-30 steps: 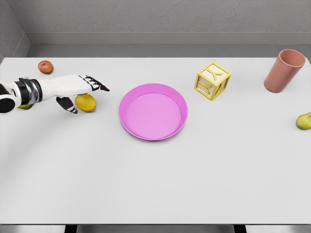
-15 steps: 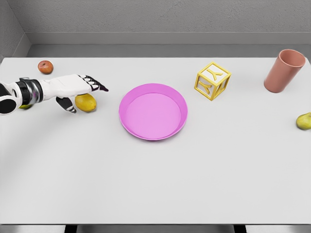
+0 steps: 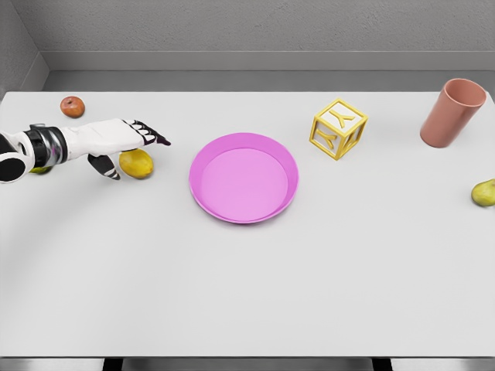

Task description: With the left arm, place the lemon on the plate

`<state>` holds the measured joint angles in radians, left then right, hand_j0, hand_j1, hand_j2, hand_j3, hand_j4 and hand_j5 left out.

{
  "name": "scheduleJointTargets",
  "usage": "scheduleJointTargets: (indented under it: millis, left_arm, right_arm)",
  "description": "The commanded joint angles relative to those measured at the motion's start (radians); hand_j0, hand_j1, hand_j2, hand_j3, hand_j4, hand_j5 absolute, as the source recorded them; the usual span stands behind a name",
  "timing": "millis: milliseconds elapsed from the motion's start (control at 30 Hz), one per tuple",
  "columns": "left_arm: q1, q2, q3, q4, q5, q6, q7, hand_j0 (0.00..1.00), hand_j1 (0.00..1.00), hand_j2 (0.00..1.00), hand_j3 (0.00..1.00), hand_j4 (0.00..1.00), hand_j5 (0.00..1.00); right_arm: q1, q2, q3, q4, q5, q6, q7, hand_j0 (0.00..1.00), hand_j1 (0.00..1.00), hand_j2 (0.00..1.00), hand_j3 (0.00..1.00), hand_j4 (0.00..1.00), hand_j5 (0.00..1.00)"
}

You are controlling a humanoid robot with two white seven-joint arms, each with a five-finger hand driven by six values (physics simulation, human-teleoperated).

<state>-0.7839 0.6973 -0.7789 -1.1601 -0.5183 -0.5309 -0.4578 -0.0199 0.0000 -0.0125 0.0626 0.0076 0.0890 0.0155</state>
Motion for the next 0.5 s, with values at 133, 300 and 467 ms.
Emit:
scheduleJointTargets:
  millis: [133,300,467]
  left_arm:
    - [0.0,0.001,0.001,-0.003,0.007,0.002,0.001,1.0,1.0,1.0,1.0,1.0,1.0]
    - [0.002,0.001,0.001,-0.007,0.007,0.002,0.002,1.0,1.0,1.0,1.0,1.0,1.0]
    - [0.003,-0.007,0.001,-0.009,0.007,0.002,0.002,1.0,1.0,1.0,1.0,1.0,1.0]
  right_arm:
    - [0.0,0.0,0.0,0.0,0.0,0.0,0.0,1.0,1.0,1.0,1.0,1.0,1.0]
    - [0.0,0.0,0.0,0.0,0.0,0.0,0.0,1.0,1.0,1.0,1.0,1.0,1.0]
    - [0.002,0.0,0.0,0.0,0.0,0.0,0.001,1.0,1.0,1.0,1.0,1.0,1.0]
